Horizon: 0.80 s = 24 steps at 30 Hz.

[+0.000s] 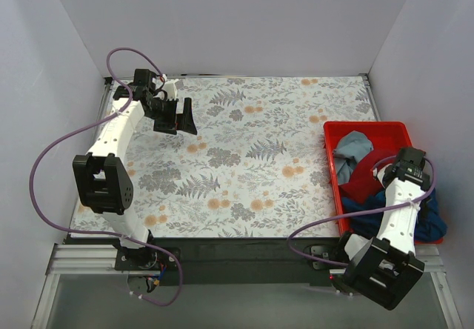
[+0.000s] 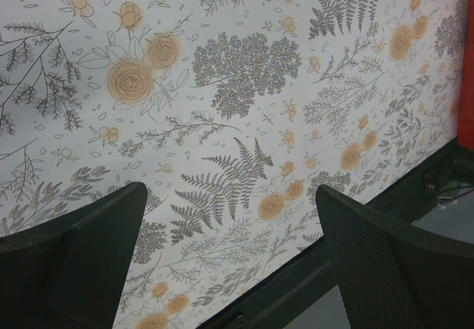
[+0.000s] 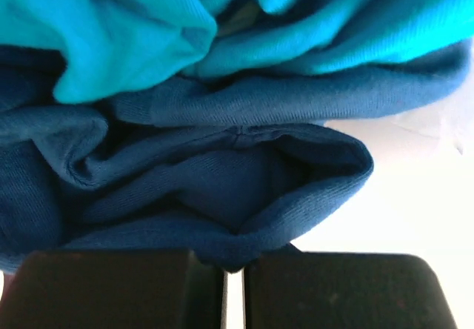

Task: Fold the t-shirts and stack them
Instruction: Grab the tshirt from the pile

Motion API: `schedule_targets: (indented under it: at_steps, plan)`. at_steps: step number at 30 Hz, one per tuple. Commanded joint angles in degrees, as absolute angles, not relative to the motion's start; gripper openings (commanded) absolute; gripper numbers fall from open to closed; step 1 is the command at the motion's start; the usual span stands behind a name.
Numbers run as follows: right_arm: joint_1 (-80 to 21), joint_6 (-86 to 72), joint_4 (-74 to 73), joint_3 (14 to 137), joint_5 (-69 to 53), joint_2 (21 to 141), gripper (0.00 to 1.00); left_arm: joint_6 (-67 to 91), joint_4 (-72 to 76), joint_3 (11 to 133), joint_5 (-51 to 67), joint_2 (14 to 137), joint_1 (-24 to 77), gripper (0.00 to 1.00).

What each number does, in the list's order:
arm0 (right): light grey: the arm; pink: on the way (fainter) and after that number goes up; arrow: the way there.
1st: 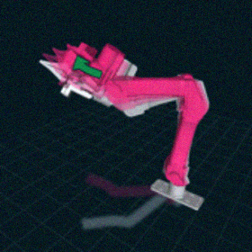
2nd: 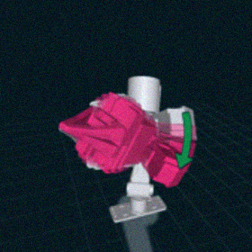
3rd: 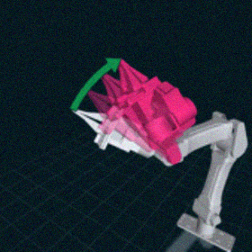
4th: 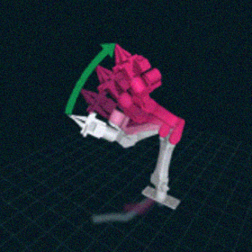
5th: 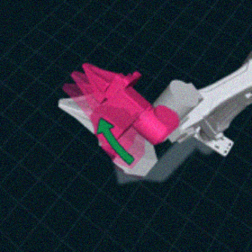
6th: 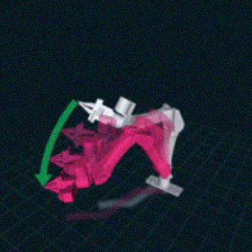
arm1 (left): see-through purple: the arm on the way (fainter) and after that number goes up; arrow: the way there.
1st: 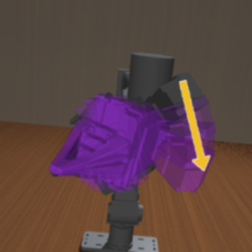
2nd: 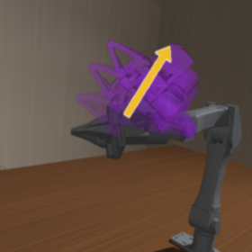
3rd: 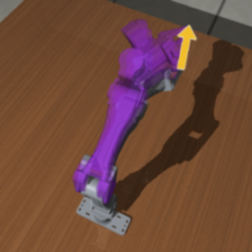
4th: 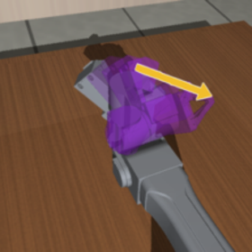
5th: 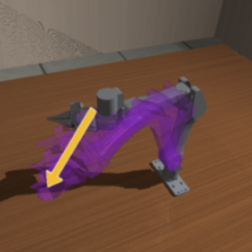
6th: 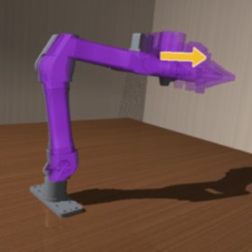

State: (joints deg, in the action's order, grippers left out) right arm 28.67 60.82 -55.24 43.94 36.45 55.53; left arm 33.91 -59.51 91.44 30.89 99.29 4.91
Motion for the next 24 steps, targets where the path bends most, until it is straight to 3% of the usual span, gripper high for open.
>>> schedule_targets:
  at_steps: [1, 11, 20, 24]
  plan:
    - [29.0, 67.0, -55.3, 46.7, 33.1, 55.6, 0.01, 34.0, -59.0, 91.7, 31.2, 96.9, 5.2, 0.98]
    - [29.1, 63.4, -59.2, 72.0, 15.6, 54.3, 0.01, 33.0, -59.1, 91.7, 31.9, 95.4, 5.2, 0.98]
    - [29.1, 53.7, -60.4, 102.0, -1.2, 61.0, 0.01, 33.6, -59.1, 92.8, 31.6, 94.6, 5.2, 0.98]
    - [29.0, 50.6, -57.8, 108.5, -10.6, 62.1, 0.01, 34.9, -58.3, 92.6, 31.6, 93.8, 5.2, 0.98]
